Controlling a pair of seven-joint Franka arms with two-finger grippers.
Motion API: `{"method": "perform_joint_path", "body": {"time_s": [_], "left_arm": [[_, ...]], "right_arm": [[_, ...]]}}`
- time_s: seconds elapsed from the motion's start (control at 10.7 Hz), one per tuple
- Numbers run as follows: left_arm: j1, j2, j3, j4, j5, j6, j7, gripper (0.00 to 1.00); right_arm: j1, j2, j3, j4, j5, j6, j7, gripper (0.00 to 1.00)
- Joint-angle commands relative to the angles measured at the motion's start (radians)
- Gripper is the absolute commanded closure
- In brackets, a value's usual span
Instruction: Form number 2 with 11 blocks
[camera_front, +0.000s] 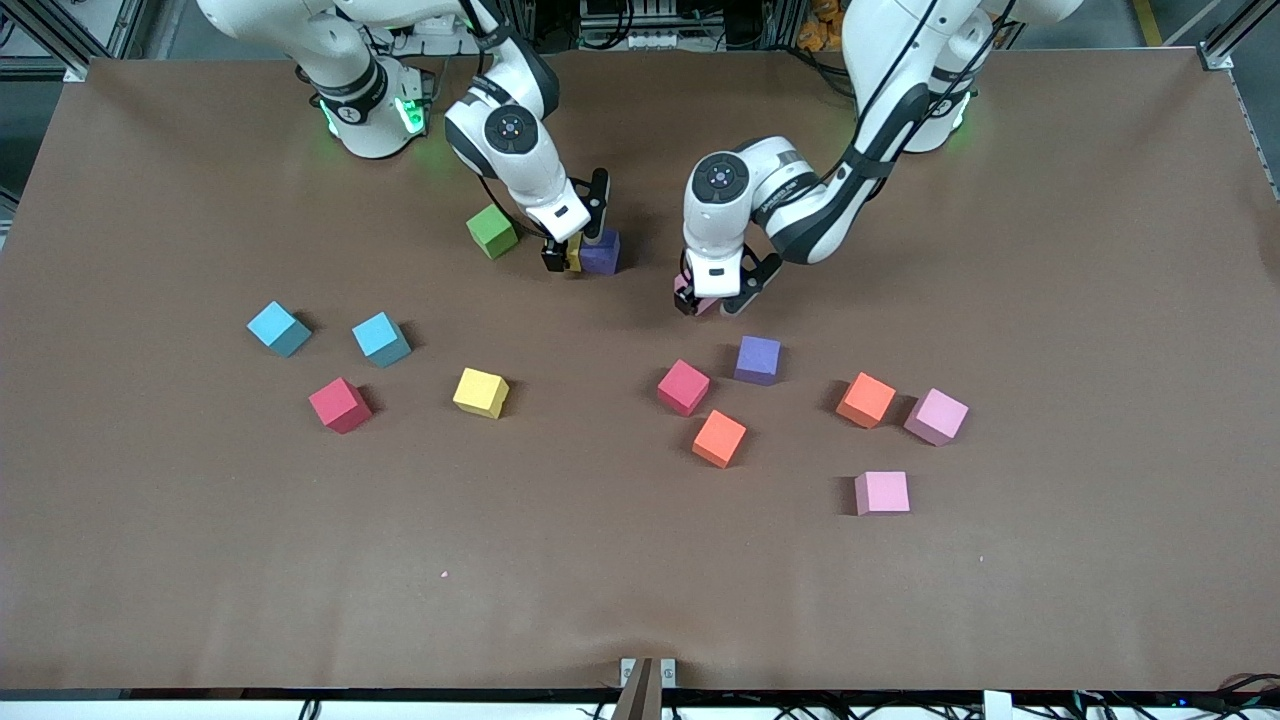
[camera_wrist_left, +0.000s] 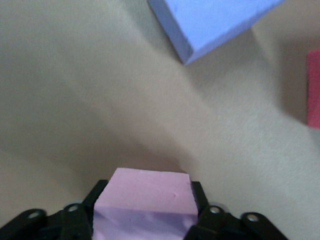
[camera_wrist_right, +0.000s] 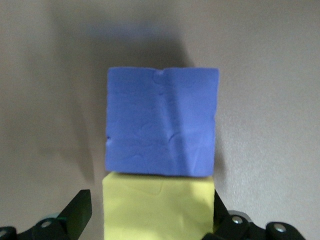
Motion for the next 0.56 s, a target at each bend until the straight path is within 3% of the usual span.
{"method": "perform_joint_path", "body": {"time_s": [0.0,0.19,0.47], "left_arm": [[0.021,-0.047,-0.008,-0.008,0.0,-0.025,-0.103,0.98],[0.024,-0.067,-0.008,-0.008,0.0,-0.031,-0.245,0.98],[0.007,-0.064,-0.044,0.012,-0.002,-0.033,-0.465,0.98]], "right_arm": [[-0.066,-0.137,0.042,-0.015,0.02,-0.141,-0.001,0.0],[-0.103,-0.186,0.043,0.002,0.02,-0.189,-0.023,0.0],[-0.202,-0.156,0.018,0.091,0.009,-0.196,-0.02,0.0]]}}
